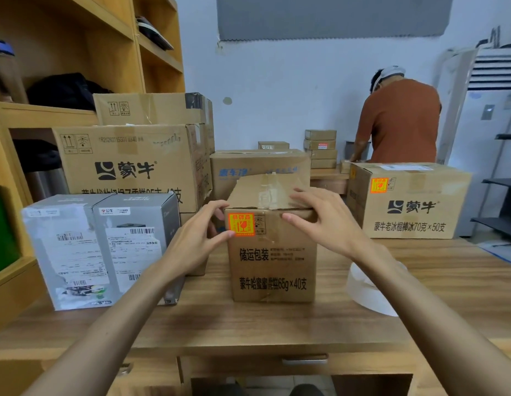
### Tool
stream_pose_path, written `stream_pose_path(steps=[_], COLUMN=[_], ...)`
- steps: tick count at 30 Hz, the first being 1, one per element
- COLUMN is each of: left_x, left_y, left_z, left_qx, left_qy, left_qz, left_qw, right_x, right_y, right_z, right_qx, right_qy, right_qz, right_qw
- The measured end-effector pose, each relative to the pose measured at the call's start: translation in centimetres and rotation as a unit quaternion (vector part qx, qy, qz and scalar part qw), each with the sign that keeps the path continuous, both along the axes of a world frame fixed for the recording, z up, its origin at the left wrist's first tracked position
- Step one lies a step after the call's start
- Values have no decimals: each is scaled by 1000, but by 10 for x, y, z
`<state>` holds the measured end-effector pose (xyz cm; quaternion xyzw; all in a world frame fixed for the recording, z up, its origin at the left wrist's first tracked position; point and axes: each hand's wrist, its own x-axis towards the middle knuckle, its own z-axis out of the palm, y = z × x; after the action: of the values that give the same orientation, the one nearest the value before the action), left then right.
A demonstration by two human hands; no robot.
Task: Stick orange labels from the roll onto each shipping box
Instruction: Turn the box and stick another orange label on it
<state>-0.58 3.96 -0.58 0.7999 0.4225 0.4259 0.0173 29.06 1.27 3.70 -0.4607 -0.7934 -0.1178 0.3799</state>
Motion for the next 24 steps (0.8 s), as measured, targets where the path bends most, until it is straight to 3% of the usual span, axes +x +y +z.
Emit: stream_pose_path(steps=[4,9,11,14,18,22,24], left_x=[-3,3,9,20,21,24,29], left_y=[-1,5,10,18,18,-9,-25], left_z=[0,2,3,4,-5,-30,-44], left_qx=[8,15,-14,-112,-165,-155,-152], left_qy=[13,-3,-41,-146,-153,-142,-150], left_qz=[30,113,132,82,51,59,57], left_qw=[999,993,990,980,973,976,975], right_x=[7,-11,-25,-37,-18,40,71], right_y=[-5,-18,-26,-32,-33,-8,12], right_z=[-12,-25,-24,-17,-7,-13,-21], right_qx=[-35,60,63,0,-121,-59,-100], right_qy=[-9,-22,-12,1,110,264,339], right_qz=[1,-39,-25,40,124,5,-69], right_qw=[999,997,998,999,979,963,933])
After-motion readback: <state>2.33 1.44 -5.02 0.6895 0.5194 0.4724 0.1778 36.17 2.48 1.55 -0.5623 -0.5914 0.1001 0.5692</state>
